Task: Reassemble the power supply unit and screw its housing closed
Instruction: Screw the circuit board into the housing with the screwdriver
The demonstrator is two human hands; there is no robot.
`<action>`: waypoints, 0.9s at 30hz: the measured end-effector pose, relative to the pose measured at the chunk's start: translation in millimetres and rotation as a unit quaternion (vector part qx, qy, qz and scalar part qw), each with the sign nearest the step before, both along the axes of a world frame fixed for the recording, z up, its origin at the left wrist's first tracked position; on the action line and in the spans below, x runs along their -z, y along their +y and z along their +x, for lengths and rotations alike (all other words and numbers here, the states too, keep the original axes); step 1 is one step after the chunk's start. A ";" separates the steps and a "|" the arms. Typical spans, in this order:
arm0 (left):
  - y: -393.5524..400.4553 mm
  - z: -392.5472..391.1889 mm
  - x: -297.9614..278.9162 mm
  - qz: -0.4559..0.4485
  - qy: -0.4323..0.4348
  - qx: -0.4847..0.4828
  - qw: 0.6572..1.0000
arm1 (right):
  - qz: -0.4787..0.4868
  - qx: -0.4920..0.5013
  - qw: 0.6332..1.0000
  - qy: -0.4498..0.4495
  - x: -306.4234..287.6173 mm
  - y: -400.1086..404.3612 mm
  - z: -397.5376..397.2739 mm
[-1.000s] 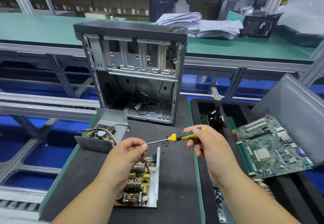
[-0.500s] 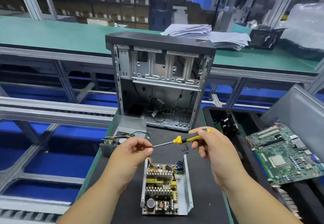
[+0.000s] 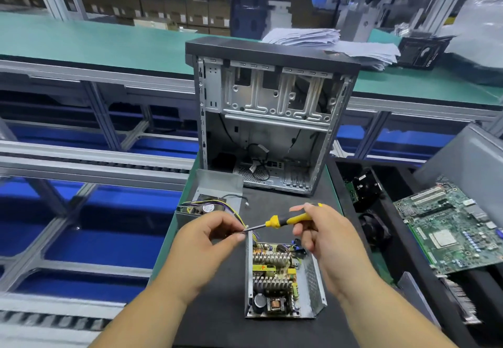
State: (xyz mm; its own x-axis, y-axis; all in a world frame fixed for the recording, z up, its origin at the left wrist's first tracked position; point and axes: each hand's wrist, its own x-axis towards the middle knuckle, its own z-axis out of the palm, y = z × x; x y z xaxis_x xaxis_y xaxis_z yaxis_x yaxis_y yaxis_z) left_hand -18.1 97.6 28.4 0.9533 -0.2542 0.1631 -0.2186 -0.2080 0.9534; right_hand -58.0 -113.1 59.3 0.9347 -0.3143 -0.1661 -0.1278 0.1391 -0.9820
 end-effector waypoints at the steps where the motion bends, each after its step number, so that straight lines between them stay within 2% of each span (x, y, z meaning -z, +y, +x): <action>1: -2.6 -2.0 0.4 0.004 0.000 -0.005 1.000 | 0.005 0.001 1.000 -0.001 1.1 -1.5 -2.2; 8: -37.2 -18.1 -1.4 0.052 -0.003 0.016 0.999 | 0.030 0.024 0.999 0.000 2.9 -39.1 -23.7; 17: -88.3 -43.7 -12.0 0.045 0.003 -0.071 0.996 | 0.054 0.093 0.994 -0.037 -7.4 -107.8 -58.4; 21: -102.8 -50.3 -8.2 0.061 -0.014 -0.073 0.995 | 0.027 0.095 0.993 -0.069 -11.0 -124.9 -68.9; 27: -104.2 -48.9 13.3 0.138 -0.036 -0.075 0.987 | -0.018 0.089 0.994 -0.067 -5.6 -128.0 -80.1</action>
State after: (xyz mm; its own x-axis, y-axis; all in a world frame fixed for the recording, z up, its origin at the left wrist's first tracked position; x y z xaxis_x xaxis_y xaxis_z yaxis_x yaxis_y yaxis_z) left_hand -67.0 -6.6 15.1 0.9721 -0.1557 0.1755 -0.2305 -0.4927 0.8391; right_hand -138.1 -241.1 64.9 0.8764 -0.4808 -0.0289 0.0286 0.1117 -0.9933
